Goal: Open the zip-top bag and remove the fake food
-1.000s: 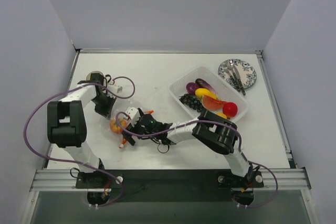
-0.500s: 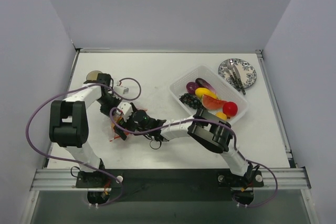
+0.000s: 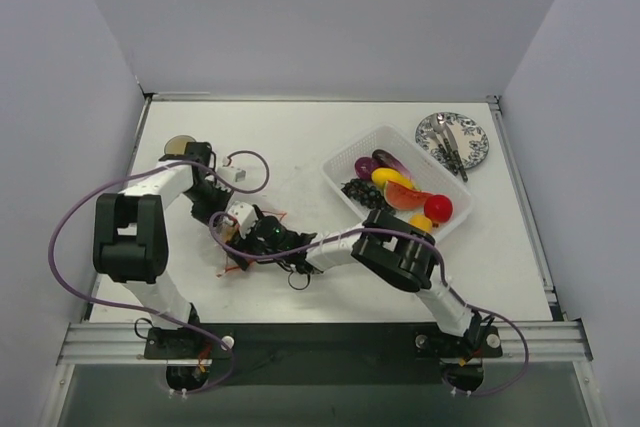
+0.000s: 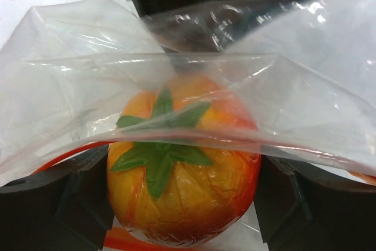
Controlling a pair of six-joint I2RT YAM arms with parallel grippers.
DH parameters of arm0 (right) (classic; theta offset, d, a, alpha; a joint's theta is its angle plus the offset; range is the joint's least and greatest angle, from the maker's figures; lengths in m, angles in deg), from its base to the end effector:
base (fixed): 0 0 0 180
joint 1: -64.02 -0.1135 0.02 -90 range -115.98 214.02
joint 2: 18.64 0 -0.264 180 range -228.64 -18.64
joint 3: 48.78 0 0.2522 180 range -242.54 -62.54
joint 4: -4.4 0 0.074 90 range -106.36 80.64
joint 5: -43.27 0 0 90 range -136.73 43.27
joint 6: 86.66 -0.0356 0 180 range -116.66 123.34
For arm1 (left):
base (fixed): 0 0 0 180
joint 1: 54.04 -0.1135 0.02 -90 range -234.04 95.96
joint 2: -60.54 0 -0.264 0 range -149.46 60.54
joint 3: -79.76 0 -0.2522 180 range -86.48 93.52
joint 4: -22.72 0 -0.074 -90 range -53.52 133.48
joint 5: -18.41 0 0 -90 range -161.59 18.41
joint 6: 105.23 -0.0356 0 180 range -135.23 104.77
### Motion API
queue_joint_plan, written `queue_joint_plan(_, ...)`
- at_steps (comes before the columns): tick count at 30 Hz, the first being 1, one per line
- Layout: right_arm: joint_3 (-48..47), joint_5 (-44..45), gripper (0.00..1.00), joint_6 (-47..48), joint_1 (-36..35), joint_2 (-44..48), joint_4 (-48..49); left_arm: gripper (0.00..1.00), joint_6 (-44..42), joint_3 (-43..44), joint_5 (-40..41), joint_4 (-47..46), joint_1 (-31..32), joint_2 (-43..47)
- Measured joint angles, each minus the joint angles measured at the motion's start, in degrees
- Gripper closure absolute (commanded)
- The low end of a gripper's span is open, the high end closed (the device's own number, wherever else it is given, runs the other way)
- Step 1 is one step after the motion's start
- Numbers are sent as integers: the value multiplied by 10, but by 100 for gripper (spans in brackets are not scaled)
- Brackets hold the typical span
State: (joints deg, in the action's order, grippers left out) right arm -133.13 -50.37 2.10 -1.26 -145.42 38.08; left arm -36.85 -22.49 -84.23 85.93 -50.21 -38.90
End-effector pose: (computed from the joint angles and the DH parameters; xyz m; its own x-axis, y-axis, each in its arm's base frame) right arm 0.1955 0.4301 0.1381 -0.0838 -0.1304 -0.9879 -0.9312 0.3632 0.0310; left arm 0.3061 -0.0283 0.1724 -0.8927 0.4201 -0.1629 0.4448 0.8794 -0.1699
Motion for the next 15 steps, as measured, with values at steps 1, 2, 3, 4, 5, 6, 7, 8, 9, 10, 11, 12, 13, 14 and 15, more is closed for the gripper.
queue_joint_plan(1,12,4,28,0,0,8,4,100,0,-1,0,0,-2,0)
queue_joint_plan(2,26,9,30,0,1,18,4,100,-1,-2,0,0,-7,0)
queue_joint_plan(3,45,15,30,1,2,33,7,100,-4,-2,-1,0,-15,0)
queue_joint_plan(4,68,23,31,2,2,51,9,100,-6,-3,-1,0,-26,0)
queue_joint_plan(5,89,31,31,2,3,71,8,100,-10,-3,-1,0,-42,0)
queue_joint_plan(6,111,39,31,3,5,94,9,100,-13,-2,-1,1,-59,0)
queue_joint_plan(7,133,47,31,3,6,118,10,100,-16,-2,-1,1,-76,-1)
queue_joint_plan(8,156,55,30,3,8,145,10,100,-17,0,0,1,-92,-2)
queue_joint_plan(9,172,63,29,4,10,167,11,100,-18,2,0,1,-104,-3)
queue_joint_plan(10,193,72,29,5,13,194,13,100,-19,6,1,1,-115,-5)
queue_joint_plan(11,212,82,28,5,16,221,14,100,-19,9,2,0,-122,-7)
queue_joint_plan(12,228,92,28,5,21,247,12,100,-19,12,3,0,-125,-8)
queue_joint_plan(13,241,102,28,6,28,269,11,100,-19,16,2,0,-125,-9)
queue_joint_plan(14,250,110,28,7,37,288,7,100,-17,18,2,0,-120,-9)
queue_joint_plan(15,259,119,29,7,48,307,2,100,-14,21,2,0,-115,-9)
